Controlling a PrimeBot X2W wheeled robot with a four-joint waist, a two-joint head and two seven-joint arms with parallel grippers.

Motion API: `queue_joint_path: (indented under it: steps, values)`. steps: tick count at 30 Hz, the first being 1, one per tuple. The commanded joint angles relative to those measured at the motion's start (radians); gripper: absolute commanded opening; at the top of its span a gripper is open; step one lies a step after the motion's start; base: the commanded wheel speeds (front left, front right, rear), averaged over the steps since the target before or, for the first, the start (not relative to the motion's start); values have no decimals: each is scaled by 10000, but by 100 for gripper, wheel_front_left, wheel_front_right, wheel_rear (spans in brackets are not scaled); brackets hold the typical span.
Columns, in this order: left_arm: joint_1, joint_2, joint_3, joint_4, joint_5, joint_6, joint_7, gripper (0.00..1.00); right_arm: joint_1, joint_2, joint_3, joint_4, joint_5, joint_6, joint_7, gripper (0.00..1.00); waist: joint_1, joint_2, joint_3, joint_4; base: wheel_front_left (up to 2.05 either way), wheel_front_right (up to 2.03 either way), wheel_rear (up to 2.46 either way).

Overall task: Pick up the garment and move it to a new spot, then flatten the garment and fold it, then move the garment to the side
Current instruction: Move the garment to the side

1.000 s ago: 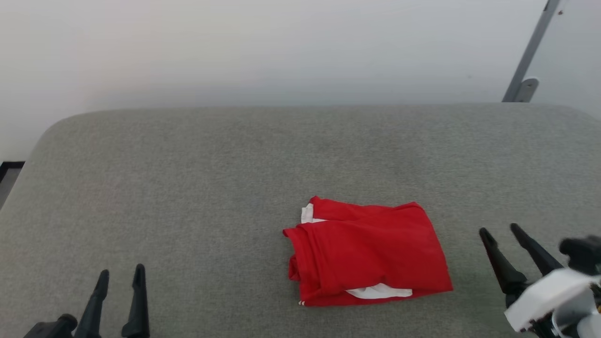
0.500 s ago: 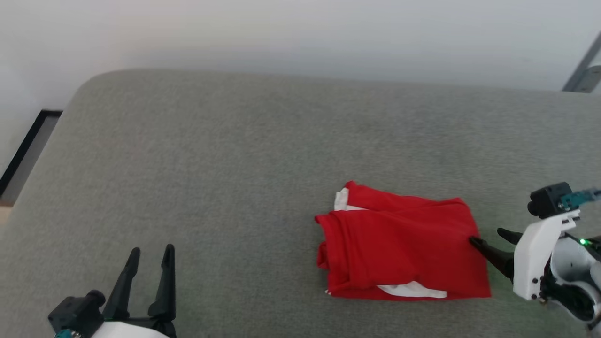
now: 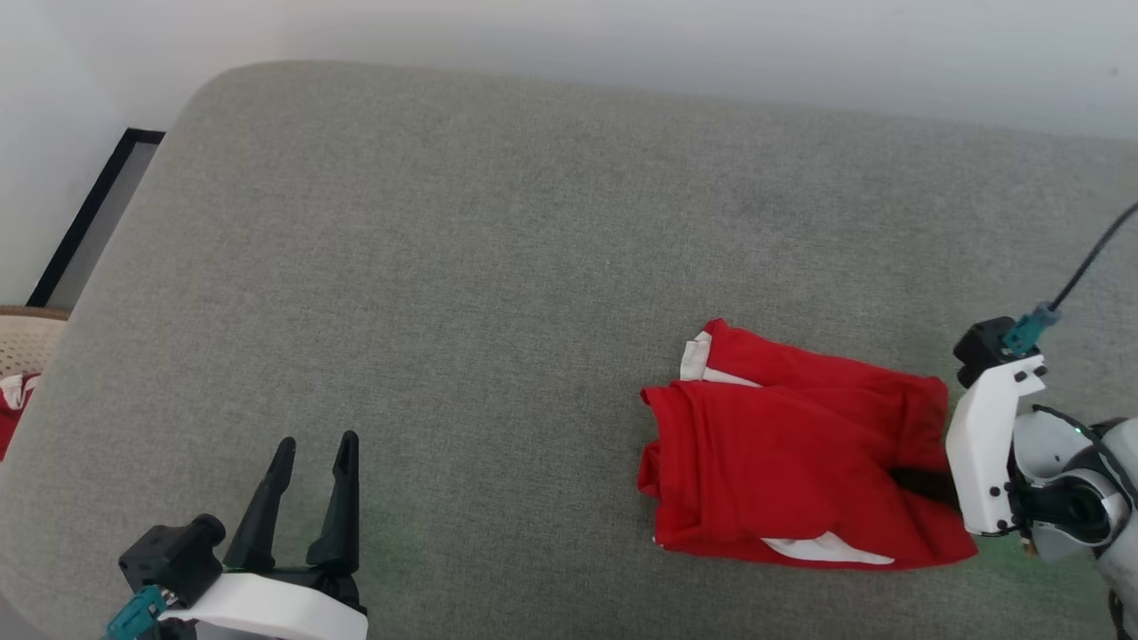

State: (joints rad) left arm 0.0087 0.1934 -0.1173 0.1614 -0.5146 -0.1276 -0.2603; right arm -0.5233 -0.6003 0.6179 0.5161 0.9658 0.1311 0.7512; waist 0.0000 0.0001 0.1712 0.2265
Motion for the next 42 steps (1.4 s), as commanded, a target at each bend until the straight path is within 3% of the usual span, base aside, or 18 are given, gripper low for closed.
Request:
queue_joint_path:
  steps: [1,9,20,32,42]
  values:
    - [-181,-33,0,103,-190,-35,-64,100,310,373,441,200,19,-13,76,0,0,-1,101,36,0,0,0]
    - [-554,157,11,150,-373,-35,-64,100,-328,-320,-55,-275,167,-42,-417,0,0,-1,284,-344,0,0,0]
    - [-1571,592,-420,-170,-191,-35,-58,100,-1005,-1331,-900,-652,-337,-13,-673,0,0,-1,694,-1621,0,0,0]
    - [-3488,1069,-2047,-101,-104,-35,-57,100,-2196,-1917,-1588,-498,-1213,-7,-1353,0,0,-1,1650,-3473,0,0,0]
    - [-5030,1411,-3429,-11,-277,-35,-58,100,-3224,-2516,-1624,302,-2086,-7,-2659,0,0,-1,2530,-4434,0,0,0]
